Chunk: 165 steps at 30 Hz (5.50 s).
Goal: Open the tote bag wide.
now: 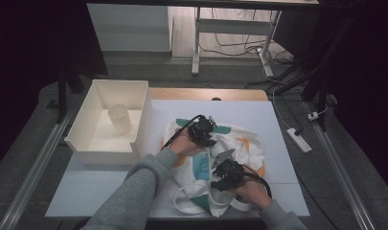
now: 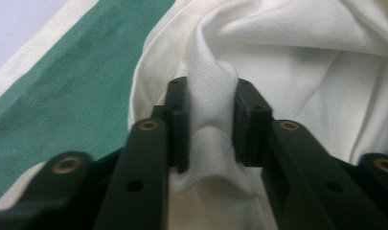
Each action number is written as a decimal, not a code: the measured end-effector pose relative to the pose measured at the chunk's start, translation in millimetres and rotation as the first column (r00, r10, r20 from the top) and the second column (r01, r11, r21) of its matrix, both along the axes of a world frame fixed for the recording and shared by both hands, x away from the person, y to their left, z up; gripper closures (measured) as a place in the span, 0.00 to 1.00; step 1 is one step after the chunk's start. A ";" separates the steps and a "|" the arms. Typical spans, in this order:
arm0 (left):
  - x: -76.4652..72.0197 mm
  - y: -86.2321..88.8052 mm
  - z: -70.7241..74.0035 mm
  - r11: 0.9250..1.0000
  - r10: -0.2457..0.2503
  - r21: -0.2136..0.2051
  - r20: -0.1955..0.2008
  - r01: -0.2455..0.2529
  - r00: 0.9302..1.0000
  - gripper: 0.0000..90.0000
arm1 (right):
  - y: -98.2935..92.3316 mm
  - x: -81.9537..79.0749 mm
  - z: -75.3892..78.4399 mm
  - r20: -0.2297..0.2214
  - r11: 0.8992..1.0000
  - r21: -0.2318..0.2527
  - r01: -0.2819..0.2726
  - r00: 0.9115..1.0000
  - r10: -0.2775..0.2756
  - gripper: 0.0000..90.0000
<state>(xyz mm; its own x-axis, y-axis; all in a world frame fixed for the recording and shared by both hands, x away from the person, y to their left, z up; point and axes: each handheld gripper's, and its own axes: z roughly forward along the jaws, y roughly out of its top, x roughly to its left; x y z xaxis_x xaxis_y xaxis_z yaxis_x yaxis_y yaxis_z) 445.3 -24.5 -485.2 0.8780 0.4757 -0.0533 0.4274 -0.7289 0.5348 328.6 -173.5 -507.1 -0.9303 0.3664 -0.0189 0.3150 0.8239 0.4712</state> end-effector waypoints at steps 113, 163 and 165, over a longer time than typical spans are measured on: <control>-8.4 25.8 6.9 0.996 0.017 -0.086 -0.032 -0.020 0.999 0.86 | -68.4 -26.6 46.7 0.163 0.878 0.217 0.426 0.871 -0.463 0.41; -13.2 21.1 -2.0 0.994 -0.006 -0.108 -0.014 0.004 1.000 0.86 | -149.5 -27.8 21.3 0.083 0.819 0.215 0.532 0.826 -0.558 0.75; -15.2 20.1 -1.5 0.994 -0.003 -0.108 -0.006 0.002 1.000 0.85 | -148.2 -31.0 32.1 0.128 0.822 0.241 0.515 0.823 -0.553 0.63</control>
